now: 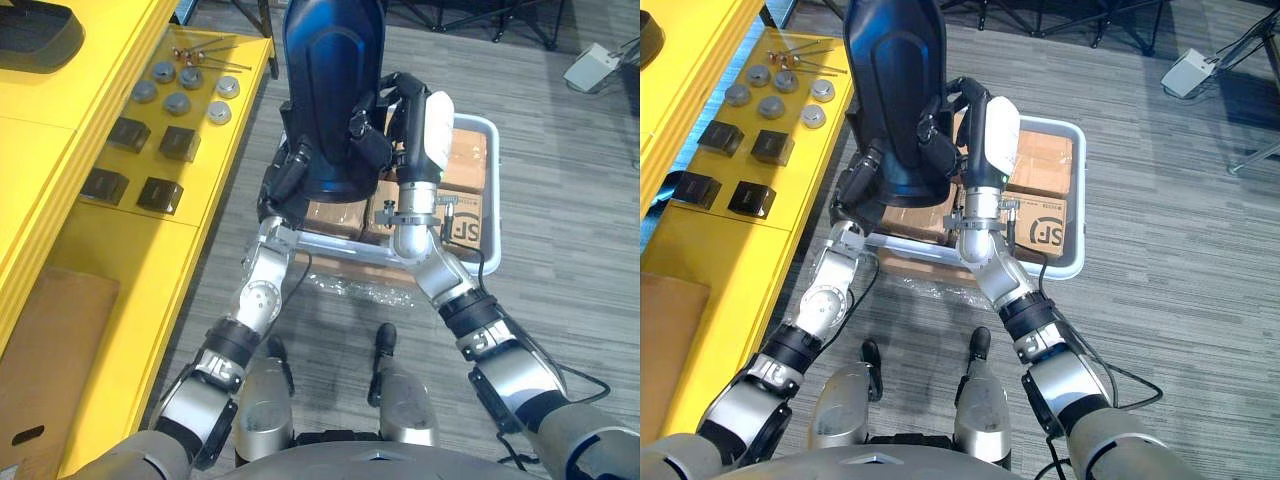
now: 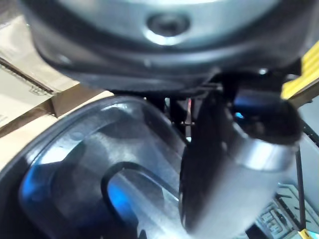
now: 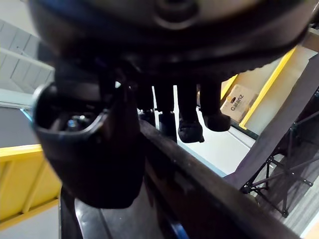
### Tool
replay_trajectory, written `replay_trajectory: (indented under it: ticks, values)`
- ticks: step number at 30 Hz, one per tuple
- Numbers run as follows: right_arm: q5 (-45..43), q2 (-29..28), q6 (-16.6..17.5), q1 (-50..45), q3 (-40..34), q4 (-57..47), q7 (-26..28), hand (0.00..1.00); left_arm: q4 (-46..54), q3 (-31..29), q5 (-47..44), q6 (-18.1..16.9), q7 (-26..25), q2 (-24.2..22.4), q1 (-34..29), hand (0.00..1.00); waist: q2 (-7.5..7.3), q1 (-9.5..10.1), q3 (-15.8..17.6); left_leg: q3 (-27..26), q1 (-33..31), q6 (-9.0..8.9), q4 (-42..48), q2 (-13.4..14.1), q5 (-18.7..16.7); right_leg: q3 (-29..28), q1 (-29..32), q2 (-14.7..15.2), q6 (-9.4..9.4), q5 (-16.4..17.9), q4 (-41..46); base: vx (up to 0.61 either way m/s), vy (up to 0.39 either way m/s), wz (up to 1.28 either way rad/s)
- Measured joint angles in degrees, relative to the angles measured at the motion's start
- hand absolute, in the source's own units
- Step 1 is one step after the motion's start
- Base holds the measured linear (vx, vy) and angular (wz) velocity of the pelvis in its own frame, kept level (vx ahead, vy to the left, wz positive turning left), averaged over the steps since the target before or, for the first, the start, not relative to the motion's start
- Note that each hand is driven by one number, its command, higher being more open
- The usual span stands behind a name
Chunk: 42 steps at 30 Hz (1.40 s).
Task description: Walk over and take three plastic housings, then place them on the shelf
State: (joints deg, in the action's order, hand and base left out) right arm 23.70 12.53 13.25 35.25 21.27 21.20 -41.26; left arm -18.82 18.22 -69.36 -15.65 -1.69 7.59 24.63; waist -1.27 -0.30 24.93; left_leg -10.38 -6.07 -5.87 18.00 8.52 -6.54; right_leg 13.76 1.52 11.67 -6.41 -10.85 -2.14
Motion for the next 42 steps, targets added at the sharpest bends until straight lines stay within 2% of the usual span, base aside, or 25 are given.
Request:
replay_trajectory:
  ticks: [1, 2, 4, 8, 11, 14, 18, 23, 29, 33, 37, 39, 42]
  values:
    - [-0.3, 0.0, 0.1, -1.3, 0.0, -0.9, 0.1, 0.00, 0.5, 0.4, 0.0, 0.0, 0.0, -0.1, -1.0, 0.00, -0.21, 0.04, -0.1, -0.1, 0.6, -0.05, -0.4, 0.0, 0.0, 0.0, -0.4, 0.0, -0.01, 0.0, -0.2, 0.04, -0.009, 0.00]
    - [-1.2, -0.1, 0.3, -3.2, 0.0, -2.0, 0.6, 1.00, 1.2, 1.0, 0.0, 0.0, 0.1, -0.1, -2.4, 0.00, -0.34, 0.01, -0.4, -0.1, 1.2, -0.08, -0.6, 0.0, 0.0, 0.2, -1.3, -0.1, -0.01, 0.0, -0.6, 0.06, -0.012, 0.00]
    - [-2.0, -0.2, 1.1, -6.2, 0.0, -3.8, 1.3, 1.00, 2.7, 1.6, 0.6, 0.0, 0.2, -0.1, -4.9, 0.00, -0.64, 0.03, -0.7, -0.1, 2.7, -0.20, -1.5, 0.0, 0.1, 0.3, -2.6, -0.2, 0.02, 0.1, -1.1, 0.06, -0.017, 0.00]
    - [-2.2, -0.1, 2.3, -11.9, 0.3, -7.5, 3.8, 1.00, 6.7, 1.2, 5.0, 0.3, -0.3, -0.4, -9.9, 0.00, -0.87, 0.08, -3.8, -0.1, 3.4, -0.51, -2.7, 0.0, 0.2, 1.2, -3.4, -0.4, 0.18, 0.2, -2.1, 0.05, -0.013, 0.03]
    - [-2.7, 0.0, 2.3, -16.0, 2.0, -9.8, 6.0, 1.00, 12.2, 0.3, 9.0, 1.1, -3.1, -0.9, -15.5, 0.00, -0.77, 0.25, -7.0, 0.0, 6.2, -0.89, -4.8, 0.0, 0.4, 2.1, -5.4, -0.6, 0.47, 1.1, -2.1, 0.07, -0.021, 0.04]
    - [-4.2, -0.1, 2.0, -17.1, 2.9, -11.0, 7.5, 1.00, 15.4, -1.5, 12.3, 1.1, -5.4, -2.7, -17.7, 0.00, -0.65, 0.34, -8.9, 0.0, 7.2, -1.04, -5.5, 0.1, 0.5, 2.6, -6.2, -0.7, 0.66, 1.5, -2.1, 0.01, -0.006, 0.01]
    - [-6.3, -0.5, -1.9, -19.4, 2.9, -13.0, 8.6, 1.00, 17.4, -5.1, 23.3, 0.8, -13.1, -5.5, -19.7, 0.00, -0.16, 1.49, -10.9, -0.1, 8.6, -1.33, -6.5, 0.2, 0.8, 2.7, -7.0, -0.9, 1.00, 1.8, -2.1, 0.00, 0.000, 0.00]
    - [-9.0, -0.9, -6.5, -22.8, 0.3, -16.6, 9.3, 1.00, 18.4, -8.4, 36.9, 0.8, -22.1, -6.6, -23.3, 0.00, -0.10, 1.63, -12.0, 0.0, 9.0, -1.38, -6.5, 0.2, 0.8, 3.0, -7.5, -0.9, 1.00, 1.8, -2.2, 0.00, 0.000, 0.00]
    - [-14.5, -0.3, -6.8, -31.3, -10.7, -27.5, 8.6, 1.00, 18.4, -16.5, 51.2, 0.7, -36.7, -7.6, -28.0, 0.00, -0.84, 1.52, -13.9, -0.5, 9.6, -1.60, -7.1, 0.3, 0.7, 2.6, -7.5, -1.0, 0.82, 2.1, -2.2, 0.01, 0.001, -0.04]
    - [-18.7, -0.1, -6.2, -38.0, -14.6, -28.9, 9.2, 1.00, 21.9, -21.4, 54.6, 0.3, -42.3, -7.8, -30.6, 0.00, -1.31, 1.37, -15.4, -1.6, 9.7, -1.92, -7.1, 0.6, 0.3, 1.4, -6.8, -1.3, 0.78, 2.2, -2.2, 0.03, 0.006, -0.13]
    - [-22.7, -1.4, -5.3, -43.9, -17.5, -28.9, 12.8, 1.00, 25.8, -23.3, 54.5, -1.8, -42.8, -8.6, -33.8, 0.00, -1.08, 0.38, -16.0, -1.9, 9.7, -2.01, -7.2, 0.8, 0.0, 1.1, -6.6, -1.5, 0.80, 2.3, -2.2, 0.01, 0.003, -0.06]
    - [-27.2, -3.0, -4.8, -47.1, -18.8, -28.9, 16.4, 1.00, 27.9, -23.9, 53.4, -3.7, -40.6, -9.7, -36.3, 0.00, -0.72, 0.03, -16.2, -2.4, 10.0, -2.09, -7.2, 1.1, -0.2, 0.7, -6.5, -1.8, 0.81, 2.4, -2.3, 0.01, -0.002, -0.11]
    - [-32.1, -4.5, -4.8, -50.1, -19.5, -28.8, 19.5, 1.00, 29.6, -23.4, 49.9, -4.7, -36.5, -10.1, -38.8, 0.00, 0.03, -0.08, -16.6, -2.7, 10.5, -2.11, -7.7, 1.1, -0.3, 0.3, -6.5, -1.8, 1.03, 2.7, -2.3, 0.01, 0.002, -0.10]
